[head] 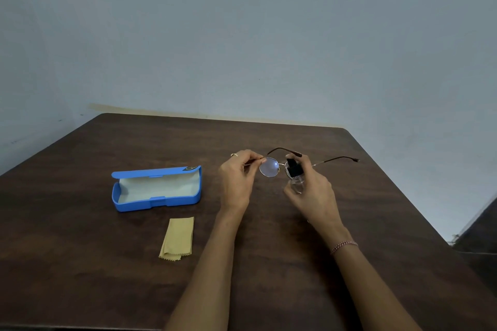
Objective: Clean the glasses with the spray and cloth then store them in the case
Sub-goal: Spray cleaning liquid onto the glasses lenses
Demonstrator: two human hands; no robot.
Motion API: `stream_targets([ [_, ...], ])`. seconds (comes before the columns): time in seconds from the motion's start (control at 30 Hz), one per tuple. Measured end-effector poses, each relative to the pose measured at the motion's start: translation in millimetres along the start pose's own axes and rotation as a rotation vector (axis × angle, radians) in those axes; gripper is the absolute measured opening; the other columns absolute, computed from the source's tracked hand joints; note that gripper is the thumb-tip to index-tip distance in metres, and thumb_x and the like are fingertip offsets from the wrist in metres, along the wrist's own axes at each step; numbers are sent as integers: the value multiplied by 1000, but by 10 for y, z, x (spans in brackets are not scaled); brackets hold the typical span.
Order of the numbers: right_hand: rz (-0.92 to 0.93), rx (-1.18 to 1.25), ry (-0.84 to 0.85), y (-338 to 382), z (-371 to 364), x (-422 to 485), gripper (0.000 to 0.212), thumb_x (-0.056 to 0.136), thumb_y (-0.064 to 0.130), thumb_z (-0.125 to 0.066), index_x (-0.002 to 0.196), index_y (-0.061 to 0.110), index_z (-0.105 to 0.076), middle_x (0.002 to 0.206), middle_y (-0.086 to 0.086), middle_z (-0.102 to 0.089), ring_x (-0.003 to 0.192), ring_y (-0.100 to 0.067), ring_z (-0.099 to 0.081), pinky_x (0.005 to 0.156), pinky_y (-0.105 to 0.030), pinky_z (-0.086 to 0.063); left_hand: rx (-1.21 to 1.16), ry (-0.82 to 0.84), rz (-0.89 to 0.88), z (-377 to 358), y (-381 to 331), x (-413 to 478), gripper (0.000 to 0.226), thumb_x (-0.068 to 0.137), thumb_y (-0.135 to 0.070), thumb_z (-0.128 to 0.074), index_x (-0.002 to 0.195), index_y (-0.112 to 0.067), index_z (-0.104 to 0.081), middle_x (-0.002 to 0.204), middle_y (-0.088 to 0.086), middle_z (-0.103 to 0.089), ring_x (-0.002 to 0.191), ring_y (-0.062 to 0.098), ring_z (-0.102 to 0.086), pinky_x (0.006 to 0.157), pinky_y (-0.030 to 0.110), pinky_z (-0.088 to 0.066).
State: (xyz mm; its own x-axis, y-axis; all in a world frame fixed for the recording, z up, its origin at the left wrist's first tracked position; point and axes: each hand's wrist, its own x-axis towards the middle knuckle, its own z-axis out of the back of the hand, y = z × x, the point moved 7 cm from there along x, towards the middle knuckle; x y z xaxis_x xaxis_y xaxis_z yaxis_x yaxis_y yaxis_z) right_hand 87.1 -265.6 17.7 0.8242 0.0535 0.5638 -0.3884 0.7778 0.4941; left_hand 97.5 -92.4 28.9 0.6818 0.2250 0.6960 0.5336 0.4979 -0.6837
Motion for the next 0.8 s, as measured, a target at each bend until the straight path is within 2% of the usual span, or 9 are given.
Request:
stream_targets([
  [0.23,-60,22,-64,-59,103,-8,76,73,14,-64,130,52,-29,92,16,-58,72,-11,-59,63,-26,-47,21,2,2,-1,0,1,4,80,-14,-73,81,-16,-70,77,-6,-69,72,3,-62,64,12,-49],
  [0.4,-179,17,-98,-211,188,14,66,74,14,-62,124,46,-33,89,8,-65,75,-21,-61,65,-33,-50,6,-68,34,91,34,14,7,80,-11,-72,81,-17,-70,74,-15,-65,75,-1,-61,64,7,-45],
  [0.57,-219,15,-126,-251,210,-1,62,74,12,-60,121,42,-33,90,7,-66,75,-25,-62,65,-31,-47,10,-93,71,120,76,20,6,80,-11,-72,81,-17,-71,75,-12,-67,72,-4,-61,63,4,-44],
  [0.67,-189,42,-150,-239,248,-3,69,75,12,-62,127,46,-31,96,8,-67,78,-19,-63,66,-28,-46,-24,-68,185,82,157,25,9,80,-13,-72,80,-21,-68,74,-14,-66,71,-2,-62,63,7,-47],
  [0.8,-83,58,-180,-127,293,-1,73,77,11,-65,131,46,-31,105,8,-65,74,-9,-60,68,-25,-46,-299,71,554,-117,386,-24,9,84,-10,-68,80,-16,-63,81,1,-72,75,9,-71,66,21,-56],
])
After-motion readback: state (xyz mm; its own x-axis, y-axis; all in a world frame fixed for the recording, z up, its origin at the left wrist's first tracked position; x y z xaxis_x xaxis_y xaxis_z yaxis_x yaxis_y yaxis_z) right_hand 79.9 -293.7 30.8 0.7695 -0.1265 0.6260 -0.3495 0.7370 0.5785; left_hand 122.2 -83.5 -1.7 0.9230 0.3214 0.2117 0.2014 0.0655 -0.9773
